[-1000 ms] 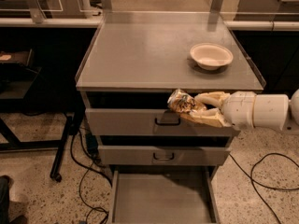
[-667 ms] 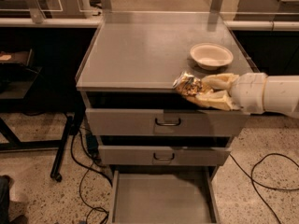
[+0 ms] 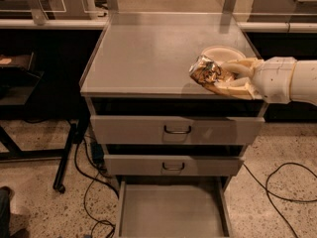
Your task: Pick orange can from bottom drawer and place on counter
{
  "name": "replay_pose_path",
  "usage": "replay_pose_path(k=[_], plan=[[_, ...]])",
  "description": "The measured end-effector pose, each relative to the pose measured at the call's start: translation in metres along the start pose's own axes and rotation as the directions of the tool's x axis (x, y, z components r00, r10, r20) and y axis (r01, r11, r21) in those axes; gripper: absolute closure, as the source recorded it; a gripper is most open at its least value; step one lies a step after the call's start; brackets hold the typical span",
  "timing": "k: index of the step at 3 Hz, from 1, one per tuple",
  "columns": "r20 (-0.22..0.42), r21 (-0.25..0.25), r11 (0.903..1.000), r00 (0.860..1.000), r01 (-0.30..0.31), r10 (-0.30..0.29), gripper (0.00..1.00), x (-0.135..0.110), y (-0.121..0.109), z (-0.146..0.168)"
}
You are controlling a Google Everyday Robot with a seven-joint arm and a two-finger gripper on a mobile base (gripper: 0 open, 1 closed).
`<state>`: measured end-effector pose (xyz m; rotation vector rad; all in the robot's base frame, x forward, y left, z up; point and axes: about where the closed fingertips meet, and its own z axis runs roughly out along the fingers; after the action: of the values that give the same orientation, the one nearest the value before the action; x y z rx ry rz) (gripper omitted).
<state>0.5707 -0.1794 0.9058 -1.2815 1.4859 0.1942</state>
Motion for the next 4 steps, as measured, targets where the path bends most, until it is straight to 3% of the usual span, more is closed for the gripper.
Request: replay_pose_path(k=[2, 3, 4], plan=[[0.087, -0.052, 0.9985, 0.996, 0.019, -0.015, 1.0, -0.045, -0.041, 0.054], [0.136, -0.102, 0.9943, 0.99, 0.033, -0.019, 1.0, -0.068, -0.052, 0.087], [0.149, -0.105, 0.9936, 0.989, 0.042, -0.026, 1.0, -0.076, -0.054, 0.093]])
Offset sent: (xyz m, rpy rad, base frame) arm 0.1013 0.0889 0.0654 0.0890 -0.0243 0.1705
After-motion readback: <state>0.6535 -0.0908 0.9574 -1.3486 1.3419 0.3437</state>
